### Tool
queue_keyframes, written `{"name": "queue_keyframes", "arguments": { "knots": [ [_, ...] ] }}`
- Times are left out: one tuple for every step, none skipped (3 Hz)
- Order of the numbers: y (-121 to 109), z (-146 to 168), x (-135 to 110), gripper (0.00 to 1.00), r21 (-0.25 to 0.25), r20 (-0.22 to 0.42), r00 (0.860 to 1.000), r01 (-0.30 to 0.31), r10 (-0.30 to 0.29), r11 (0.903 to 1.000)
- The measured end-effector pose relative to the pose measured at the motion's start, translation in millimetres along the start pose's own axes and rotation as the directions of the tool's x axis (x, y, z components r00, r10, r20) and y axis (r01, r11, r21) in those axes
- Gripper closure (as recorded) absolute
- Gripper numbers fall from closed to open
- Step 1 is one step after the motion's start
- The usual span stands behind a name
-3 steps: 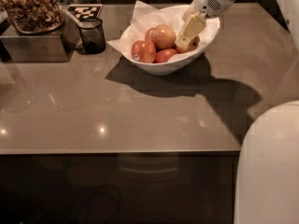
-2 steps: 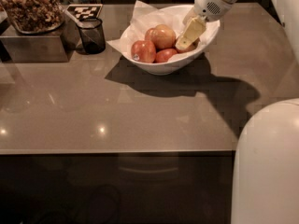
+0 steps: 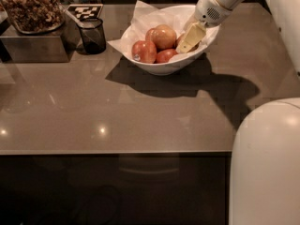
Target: Pick apple from white bowl
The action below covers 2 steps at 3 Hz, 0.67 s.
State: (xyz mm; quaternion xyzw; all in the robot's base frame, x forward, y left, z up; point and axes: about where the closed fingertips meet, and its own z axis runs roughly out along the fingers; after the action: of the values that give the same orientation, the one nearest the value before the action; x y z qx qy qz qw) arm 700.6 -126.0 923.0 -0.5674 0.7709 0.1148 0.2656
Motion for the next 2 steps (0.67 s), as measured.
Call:
{"name": "queue_keyframes", "arguments": {
  "knots": [
    [-0.2, 7.4, 5.3, 0.32, -0.02, 0.006, 1.0, -0.02, 0.02, 0.9996],
    [-0.3, 11.7, 8.6, 0.37, -0.03, 0.008, 1.0, -0.03, 0.03, 0.9991]
  ]
}}
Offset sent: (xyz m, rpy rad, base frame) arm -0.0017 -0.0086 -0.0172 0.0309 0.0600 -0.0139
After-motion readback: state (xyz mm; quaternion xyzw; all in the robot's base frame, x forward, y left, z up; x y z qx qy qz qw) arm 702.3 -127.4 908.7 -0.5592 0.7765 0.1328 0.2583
